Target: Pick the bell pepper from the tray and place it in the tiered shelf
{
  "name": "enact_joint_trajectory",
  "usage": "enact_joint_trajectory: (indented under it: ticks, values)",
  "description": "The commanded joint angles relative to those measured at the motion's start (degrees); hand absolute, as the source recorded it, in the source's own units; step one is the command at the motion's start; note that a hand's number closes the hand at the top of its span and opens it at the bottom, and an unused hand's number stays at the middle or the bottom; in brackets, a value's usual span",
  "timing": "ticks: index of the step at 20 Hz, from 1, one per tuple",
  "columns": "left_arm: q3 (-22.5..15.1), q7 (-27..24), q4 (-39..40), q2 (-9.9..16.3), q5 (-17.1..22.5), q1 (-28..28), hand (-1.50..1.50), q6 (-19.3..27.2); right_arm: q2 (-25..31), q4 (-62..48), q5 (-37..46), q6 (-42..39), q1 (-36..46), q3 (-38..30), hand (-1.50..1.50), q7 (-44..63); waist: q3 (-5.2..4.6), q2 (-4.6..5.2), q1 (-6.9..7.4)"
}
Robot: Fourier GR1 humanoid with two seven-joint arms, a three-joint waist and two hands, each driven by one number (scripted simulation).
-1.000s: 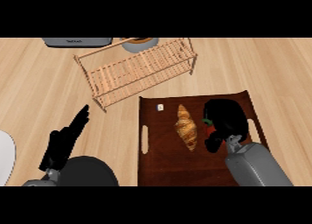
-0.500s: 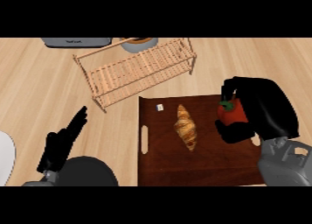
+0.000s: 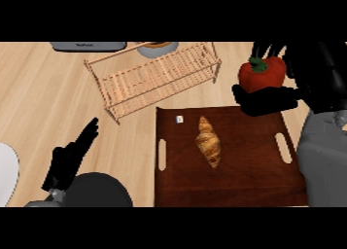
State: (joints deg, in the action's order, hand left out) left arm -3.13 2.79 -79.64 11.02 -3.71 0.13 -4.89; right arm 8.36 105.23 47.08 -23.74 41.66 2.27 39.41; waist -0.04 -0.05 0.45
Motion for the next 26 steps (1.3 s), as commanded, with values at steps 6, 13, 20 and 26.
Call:
enact_joint_trajectory:
  ticks: [6, 13, 20, 26]
  values:
    - [0.3, -2.5, 3.2, -0.5, -0.9, -2.4, 0.0, -0.7, -0.5, -28.7, 5.5, 12.3, 20.0, -4.2, 1.5, -4.7, -0.03, 0.56, 1.24]
    - [-0.9, 1.4, -0.6, -1.0, -1.2, -2.3, 0.0, -1.2, -0.4, -50.8, 6.9, 19.6, 31.4, -6.5, 1.5, -11.4, 0.01, 0.62, 1.79]
    - [-0.4, 1.4, 0.0, -1.2, -1.6, -3.3, 0.0, -0.9, -2.3, -68.9, 7.8, 25.5, 37.0, -7.3, 1.5, -19.1, 0.0, 0.9, 2.39]
    - [-0.8, 2.3, 0.6, -2.1, -2.0, -5.7, 0.0, -0.6, -2.9, -81.3, 7.9, 26.5, 42.8, -9.2, 1.5, -20.6, -0.04, 1.55, 3.74]
